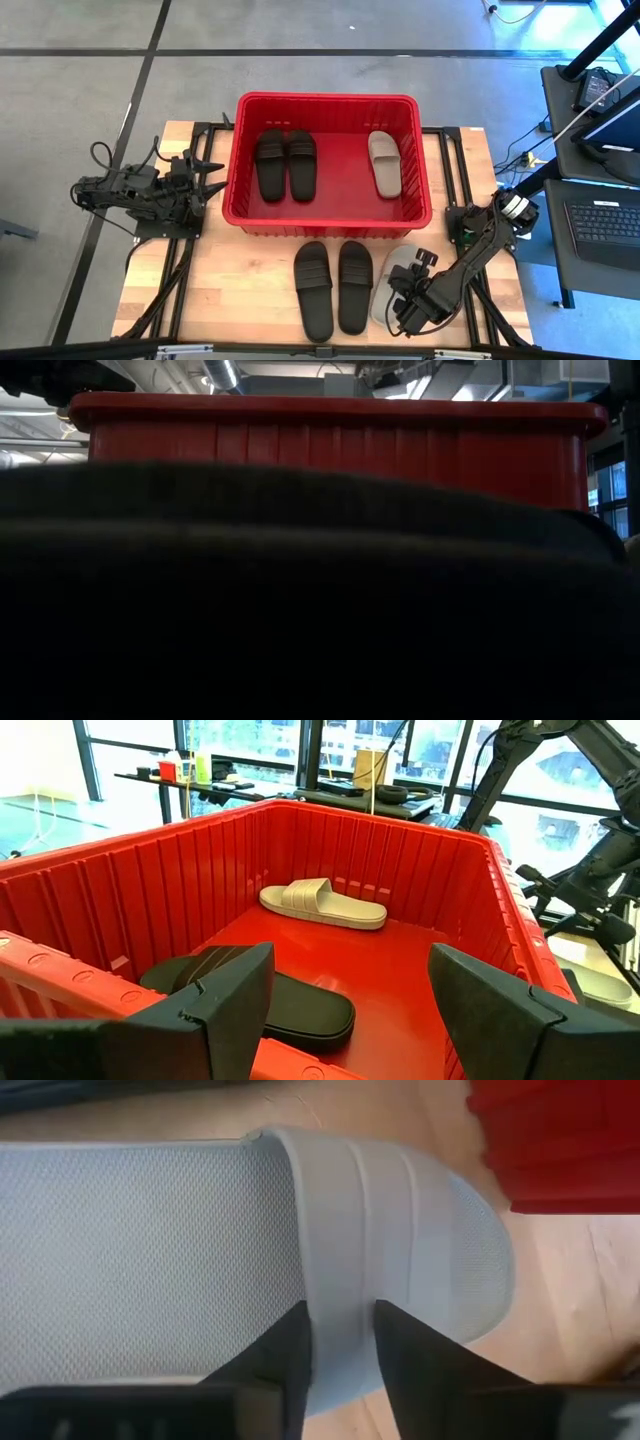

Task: Pick and place slides into bin
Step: Put the white slide into the red bin

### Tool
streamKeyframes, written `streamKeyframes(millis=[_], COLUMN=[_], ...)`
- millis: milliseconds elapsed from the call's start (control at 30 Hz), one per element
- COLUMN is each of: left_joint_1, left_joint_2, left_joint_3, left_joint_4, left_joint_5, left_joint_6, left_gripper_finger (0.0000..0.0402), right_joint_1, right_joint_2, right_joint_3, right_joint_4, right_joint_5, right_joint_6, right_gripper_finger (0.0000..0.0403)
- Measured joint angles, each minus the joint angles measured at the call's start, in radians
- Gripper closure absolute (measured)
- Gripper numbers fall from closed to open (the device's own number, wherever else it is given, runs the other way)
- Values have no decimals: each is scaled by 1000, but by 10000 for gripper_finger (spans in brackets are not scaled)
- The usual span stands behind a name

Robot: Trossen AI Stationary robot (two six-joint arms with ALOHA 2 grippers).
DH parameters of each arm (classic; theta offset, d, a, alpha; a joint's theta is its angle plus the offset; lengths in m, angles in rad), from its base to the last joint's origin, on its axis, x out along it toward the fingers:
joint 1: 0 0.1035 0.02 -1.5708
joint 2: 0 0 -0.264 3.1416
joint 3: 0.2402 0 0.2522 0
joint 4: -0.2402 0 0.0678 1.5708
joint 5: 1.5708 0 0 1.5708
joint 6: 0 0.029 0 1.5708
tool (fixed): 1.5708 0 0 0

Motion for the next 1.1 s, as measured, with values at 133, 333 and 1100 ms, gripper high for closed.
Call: streamKeyframes(millis=[133, 333, 1100], left_joint_1=[0, 0, 0], left_joint_2=[0, 0, 0], left_joint_3=[0, 0, 0], left_joint_4=[-1, -1, -1], left_joint_5=[0, 0, 0], left_joint_6=[0, 0, 0], left_gripper_finger=[141, 141, 141], right_joint_1=[0, -1, -2], right_joint_2=[0, 0, 1], right_joint_3=[0, 1, 313], right_joint_4=[-9, -17, -232], right_joint_5=[2, 3, -87], right_joint_6=[0, 25, 112], right_gripper_finger=[318, 372, 391])
